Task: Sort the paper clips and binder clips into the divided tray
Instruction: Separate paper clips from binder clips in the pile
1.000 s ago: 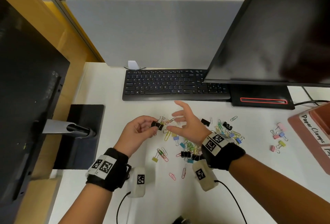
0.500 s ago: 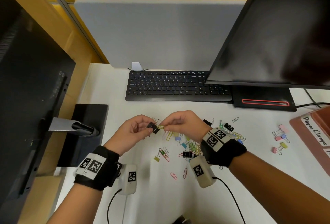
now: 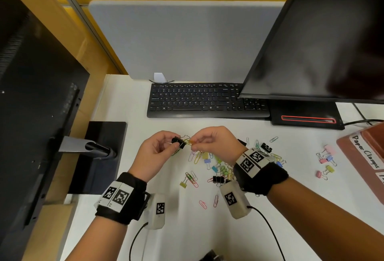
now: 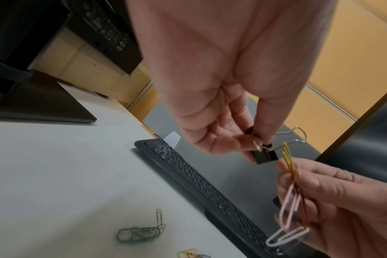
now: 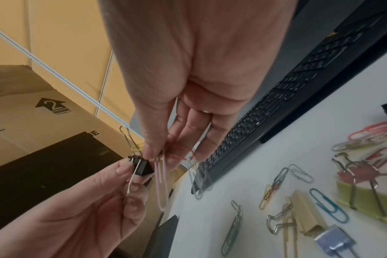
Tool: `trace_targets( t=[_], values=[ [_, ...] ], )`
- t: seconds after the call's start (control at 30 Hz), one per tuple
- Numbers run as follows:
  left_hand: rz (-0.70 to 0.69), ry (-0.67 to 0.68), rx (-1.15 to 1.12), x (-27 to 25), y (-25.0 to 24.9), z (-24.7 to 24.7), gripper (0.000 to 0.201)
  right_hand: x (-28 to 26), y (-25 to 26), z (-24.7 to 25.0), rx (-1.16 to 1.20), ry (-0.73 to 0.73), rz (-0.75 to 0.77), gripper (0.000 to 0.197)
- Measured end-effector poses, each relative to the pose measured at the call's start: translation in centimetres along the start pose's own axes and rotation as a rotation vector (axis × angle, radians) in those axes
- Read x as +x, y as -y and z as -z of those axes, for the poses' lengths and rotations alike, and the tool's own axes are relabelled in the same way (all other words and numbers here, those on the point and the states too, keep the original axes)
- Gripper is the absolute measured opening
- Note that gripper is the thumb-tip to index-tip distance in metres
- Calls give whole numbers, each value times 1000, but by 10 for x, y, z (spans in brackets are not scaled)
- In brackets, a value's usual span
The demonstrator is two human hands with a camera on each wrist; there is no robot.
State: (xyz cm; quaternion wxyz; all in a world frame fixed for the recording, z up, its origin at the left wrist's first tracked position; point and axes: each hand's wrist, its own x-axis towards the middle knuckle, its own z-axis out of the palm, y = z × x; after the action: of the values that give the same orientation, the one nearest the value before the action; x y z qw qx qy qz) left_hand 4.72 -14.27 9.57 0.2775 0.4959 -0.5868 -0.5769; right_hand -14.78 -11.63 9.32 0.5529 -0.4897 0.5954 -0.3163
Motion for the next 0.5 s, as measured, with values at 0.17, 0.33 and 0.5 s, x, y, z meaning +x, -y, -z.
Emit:
trace_targets(
  t=[0.17,0.33,0.5],
  values=[
    [7,-31,4,0,-2,-3,17,-3,6,1,102,4,14,29],
    [21,-37,26,2,-2,-3,17,-4,14,1,76,54,35,48],
    [25,-51,62,7,2,-4,15,-3,14,-2,95,73,27,52]
  ],
)
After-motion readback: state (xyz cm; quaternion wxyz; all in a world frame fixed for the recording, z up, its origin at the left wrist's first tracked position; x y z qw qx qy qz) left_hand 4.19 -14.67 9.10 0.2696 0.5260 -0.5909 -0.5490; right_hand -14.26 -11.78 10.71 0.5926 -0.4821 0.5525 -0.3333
